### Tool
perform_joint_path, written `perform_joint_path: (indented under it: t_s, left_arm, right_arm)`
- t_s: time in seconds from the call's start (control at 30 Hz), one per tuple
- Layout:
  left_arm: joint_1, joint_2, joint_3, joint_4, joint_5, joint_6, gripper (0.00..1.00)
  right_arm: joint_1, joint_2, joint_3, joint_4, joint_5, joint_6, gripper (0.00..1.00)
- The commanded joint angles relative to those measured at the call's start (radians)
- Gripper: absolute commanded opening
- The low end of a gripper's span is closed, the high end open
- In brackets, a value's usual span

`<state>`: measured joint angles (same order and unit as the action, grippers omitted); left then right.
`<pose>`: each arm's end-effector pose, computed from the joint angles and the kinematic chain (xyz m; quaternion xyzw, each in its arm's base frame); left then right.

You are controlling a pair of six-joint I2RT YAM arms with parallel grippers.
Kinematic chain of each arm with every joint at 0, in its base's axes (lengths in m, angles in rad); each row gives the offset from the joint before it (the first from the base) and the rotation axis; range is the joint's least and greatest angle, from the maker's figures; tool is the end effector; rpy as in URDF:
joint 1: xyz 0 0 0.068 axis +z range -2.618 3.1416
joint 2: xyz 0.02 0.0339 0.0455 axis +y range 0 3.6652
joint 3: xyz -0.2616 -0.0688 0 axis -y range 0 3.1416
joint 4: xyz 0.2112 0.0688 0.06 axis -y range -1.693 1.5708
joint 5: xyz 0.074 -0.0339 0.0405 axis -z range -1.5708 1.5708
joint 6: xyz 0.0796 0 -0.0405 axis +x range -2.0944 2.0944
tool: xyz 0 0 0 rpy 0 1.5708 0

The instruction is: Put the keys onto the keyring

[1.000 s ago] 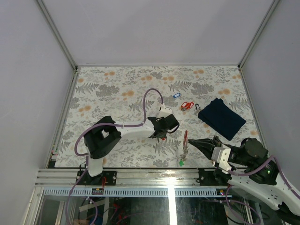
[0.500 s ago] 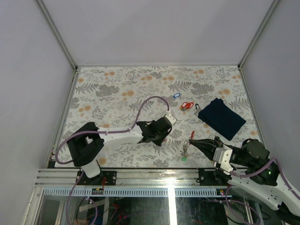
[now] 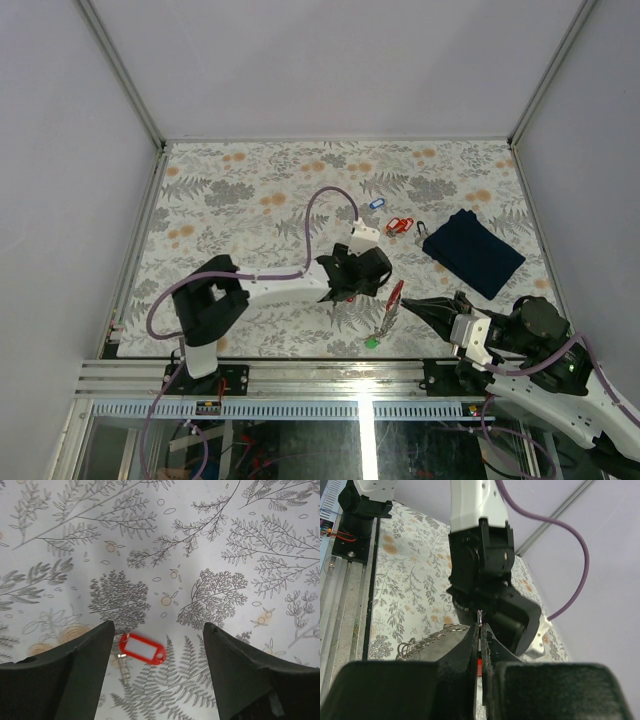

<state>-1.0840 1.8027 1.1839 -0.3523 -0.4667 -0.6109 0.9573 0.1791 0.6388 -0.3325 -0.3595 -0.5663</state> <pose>0.2042 -0.3093 0.1747 0.1514 0.9196 -0.0692 0.3558 0.0189 0.0754 0.3264 -0.5458 0.3778 0.2593 0.7015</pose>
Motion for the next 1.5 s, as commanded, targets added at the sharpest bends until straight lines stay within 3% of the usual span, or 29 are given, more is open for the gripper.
perform_joint_path:
  t_s: [0.0,0.6,0.93,1.03,1.17,1.27,1.47]
  left_arm:
    - [-0.027,0.095,0.084,-0.097,-0.116,-0.126,0.71]
    - [-0.039,0.060,-0.039,-0.171,-0.169,-0.184,0.66]
    - [-0.038,-0.114,-0.222,-0.116,-0.077,-0.121,0.48]
    - [-0.035,-0.175,-0.264,-0.055,-0.034,-0.082,0.48]
    - [-0.033,-0.199,-0.227,0.020,0.014,-0.027,0.60]
    - [-0.033,-0.164,-0.163,0.037,0.013,0.015,0.61]
    - [-0.009,-0.064,-0.094,0.021,0.031,0.073,0.44]
  right_arm:
    - [0.003,-0.019,0.007,0.053,-0.001,0.021,0.00]
    - [0.003,-0.008,-0.007,0.068,-0.014,0.025,0.00]
    - [0.004,-0.004,-0.018,0.072,-0.016,0.028,0.00]
    - [0.003,-0.003,-0.026,0.085,-0.020,0.037,0.00]
    - [0.003,-0.003,-0.035,0.104,-0.024,0.049,0.00]
    - [0.003,-0.004,-0.030,0.102,-0.023,0.054,0.00]
    - [0.004,-0.007,-0.013,0.079,-0.022,0.060,0.00]
